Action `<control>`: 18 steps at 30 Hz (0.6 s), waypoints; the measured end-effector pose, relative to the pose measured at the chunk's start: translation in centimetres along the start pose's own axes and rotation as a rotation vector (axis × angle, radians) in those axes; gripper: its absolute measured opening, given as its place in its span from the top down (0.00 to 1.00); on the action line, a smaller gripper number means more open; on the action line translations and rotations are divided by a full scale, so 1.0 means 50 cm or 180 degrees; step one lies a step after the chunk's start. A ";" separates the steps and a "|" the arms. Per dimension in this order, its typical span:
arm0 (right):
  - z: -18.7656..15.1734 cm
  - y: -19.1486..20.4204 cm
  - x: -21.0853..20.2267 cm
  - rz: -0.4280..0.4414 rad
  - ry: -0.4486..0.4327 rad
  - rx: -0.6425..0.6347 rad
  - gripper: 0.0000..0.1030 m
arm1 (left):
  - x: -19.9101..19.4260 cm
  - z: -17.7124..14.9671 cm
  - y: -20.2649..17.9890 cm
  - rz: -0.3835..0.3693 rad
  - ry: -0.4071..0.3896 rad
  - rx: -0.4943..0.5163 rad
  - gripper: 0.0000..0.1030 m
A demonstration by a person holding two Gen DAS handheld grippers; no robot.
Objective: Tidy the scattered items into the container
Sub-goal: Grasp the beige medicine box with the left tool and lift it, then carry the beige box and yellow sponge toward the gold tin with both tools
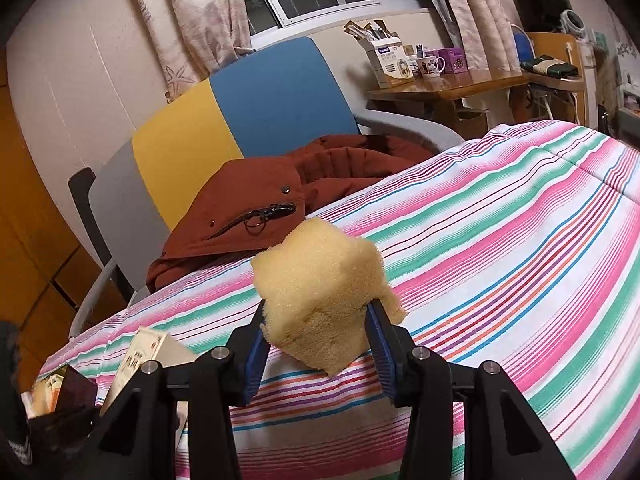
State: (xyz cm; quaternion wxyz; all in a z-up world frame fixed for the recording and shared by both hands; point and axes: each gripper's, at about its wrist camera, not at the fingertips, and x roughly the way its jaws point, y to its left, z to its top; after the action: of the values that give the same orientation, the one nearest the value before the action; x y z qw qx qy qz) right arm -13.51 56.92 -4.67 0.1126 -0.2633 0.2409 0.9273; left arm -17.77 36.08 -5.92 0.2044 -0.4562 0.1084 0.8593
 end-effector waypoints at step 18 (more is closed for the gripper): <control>-0.097 0.076 -0.115 -0.0091 0.0222 -0.0342 0.57 | -0.120 -0.169 0.008 0.0046 -0.0345 0.0206 0.50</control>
State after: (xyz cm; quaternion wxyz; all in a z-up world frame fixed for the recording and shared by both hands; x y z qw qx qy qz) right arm -7.90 50.73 -3.71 0.1031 -0.3045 0.1908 0.9275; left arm -8.70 31.07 -5.71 0.2184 -0.4013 0.1282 0.8802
